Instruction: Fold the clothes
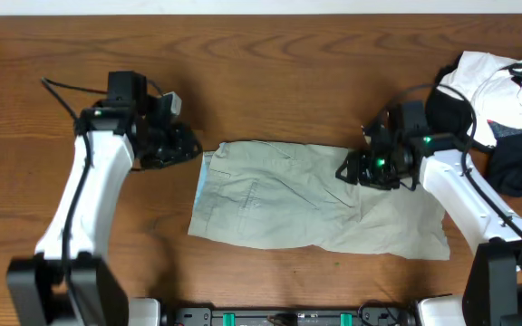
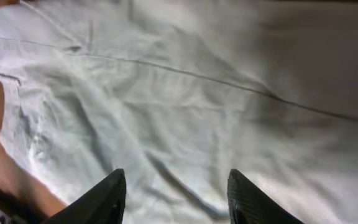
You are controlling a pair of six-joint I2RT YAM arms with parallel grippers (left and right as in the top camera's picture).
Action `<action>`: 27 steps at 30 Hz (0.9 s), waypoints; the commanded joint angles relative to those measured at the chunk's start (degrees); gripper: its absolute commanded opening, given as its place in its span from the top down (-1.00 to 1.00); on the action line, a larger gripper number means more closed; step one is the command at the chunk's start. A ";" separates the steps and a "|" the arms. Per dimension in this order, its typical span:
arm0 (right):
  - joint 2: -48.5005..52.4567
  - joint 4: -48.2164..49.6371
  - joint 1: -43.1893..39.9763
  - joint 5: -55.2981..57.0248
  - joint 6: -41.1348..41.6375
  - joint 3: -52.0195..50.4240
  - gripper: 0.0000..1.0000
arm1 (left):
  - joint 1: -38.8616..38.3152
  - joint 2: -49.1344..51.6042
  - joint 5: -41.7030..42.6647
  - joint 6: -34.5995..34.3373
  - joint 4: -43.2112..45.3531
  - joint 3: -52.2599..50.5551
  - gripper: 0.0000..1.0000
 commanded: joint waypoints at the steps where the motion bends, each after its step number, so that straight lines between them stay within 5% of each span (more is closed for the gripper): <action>1: 0.37 -6.10 -0.22 5.95 -2.54 7.98 0.00 | -4.59 -1.16 2.47 0.37 -2.01 0.72 -0.15; 4: 0.37 -15.23 -1.27 12.31 -0.15 13.64 -0.01 | -9.99 -1.09 2.45 -0.76 -2.64 0.57 -0.29; 7: 0.39 -19.19 -2.38 15.58 0.72 13.57 0.35 | -14.82 -0.31 2.43 -3.52 -1.49 -0.07 -0.28; 12: 0.44 -18.21 -2.69 14.51 1.22 7.34 0.94 | -20.87 3.34 2.23 -5.22 1.31 -0.68 0.27; 19: 0.44 -9.68 -2.69 10.08 1.55 -0.44 0.97 | -24.61 11.08 2.23 -8.85 6.58 -0.79 0.78; 27: 0.44 -3.15 -2.78 9.60 2.45 -5.14 0.96 | -25.07 17.86 1.70 -9.99 7.78 -0.81 0.83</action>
